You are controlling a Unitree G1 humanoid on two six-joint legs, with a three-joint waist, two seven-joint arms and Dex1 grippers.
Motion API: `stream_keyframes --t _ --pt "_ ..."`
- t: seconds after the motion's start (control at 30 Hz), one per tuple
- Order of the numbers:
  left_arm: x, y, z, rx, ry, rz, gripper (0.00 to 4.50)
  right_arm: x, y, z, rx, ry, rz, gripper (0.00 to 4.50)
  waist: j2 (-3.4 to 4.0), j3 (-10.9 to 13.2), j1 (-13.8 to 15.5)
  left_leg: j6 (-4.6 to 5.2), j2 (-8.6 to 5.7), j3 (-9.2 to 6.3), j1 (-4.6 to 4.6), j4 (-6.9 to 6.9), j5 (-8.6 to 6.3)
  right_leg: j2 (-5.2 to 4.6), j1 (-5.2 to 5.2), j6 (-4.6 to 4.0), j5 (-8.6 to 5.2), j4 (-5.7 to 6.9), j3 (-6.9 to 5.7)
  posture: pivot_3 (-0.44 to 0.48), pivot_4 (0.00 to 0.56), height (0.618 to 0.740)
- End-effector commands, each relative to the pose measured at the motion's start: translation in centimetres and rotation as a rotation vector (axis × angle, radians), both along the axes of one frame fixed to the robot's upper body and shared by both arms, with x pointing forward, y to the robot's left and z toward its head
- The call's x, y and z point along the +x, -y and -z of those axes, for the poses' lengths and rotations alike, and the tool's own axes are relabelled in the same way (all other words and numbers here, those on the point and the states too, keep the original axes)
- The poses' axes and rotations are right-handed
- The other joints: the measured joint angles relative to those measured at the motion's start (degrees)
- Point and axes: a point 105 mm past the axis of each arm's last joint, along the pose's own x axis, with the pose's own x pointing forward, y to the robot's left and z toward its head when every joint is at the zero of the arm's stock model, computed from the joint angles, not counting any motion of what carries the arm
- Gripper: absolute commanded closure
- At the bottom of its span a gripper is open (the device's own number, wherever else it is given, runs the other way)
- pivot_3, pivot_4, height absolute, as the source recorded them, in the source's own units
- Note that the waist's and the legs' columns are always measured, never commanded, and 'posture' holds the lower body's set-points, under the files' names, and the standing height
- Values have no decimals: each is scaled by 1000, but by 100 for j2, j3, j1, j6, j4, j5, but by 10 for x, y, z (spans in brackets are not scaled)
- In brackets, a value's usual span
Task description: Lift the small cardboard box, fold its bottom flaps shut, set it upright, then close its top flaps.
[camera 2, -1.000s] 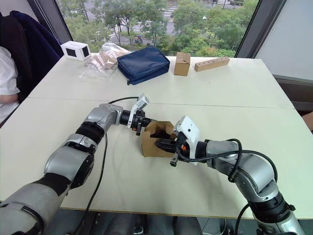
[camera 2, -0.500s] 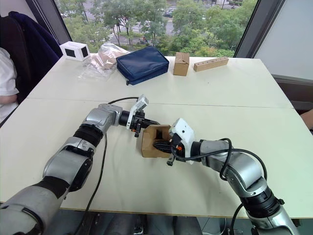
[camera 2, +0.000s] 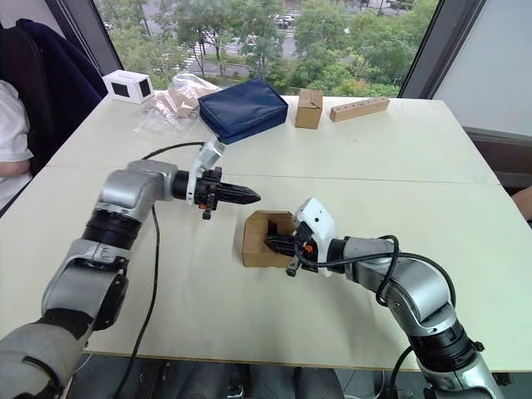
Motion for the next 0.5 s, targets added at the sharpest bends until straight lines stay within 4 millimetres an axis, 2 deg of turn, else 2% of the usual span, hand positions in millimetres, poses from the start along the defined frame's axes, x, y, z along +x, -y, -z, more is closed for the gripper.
stream_keyframes --t 0.03,0.13,0.23,0.33,0.5 --pt "-20 -1 -16 -31 20 64 4490 -4 0 -9 15 28 -5 4500 0 0 1 0 0 0 0 0 0 0 0 0 0 -1 0 0 150 740" --pt "-36 3 -7 -17 -17 104 4490 -5 1 -7 9 22 -1 4500 2 -1 -6 -1 0 -1 0 0 0 1 0 0 0 0 0 0 150 740" --pt "-44 8 8 8 -47 109 4490 -4 1 -8 7 25 1 4500 2 -1 -1 -3 0 -1 3 0 1 1 3 0 0 0 1 0 150 740" --pt "-44 7 28 49 -63 85 4490 -5 1 -12 11 36 1 4500 2 -1 -1 -1 0 -1 4 0 1 1 3 0 0 0 1 0 150 740" --pt "-40 2 42 76 -87 59 4490 -5 1 -21 20 58 1 4500 2 -1 -1 1 0 -1 5 0 0 2 3 0 0 0 0 0 150 740"
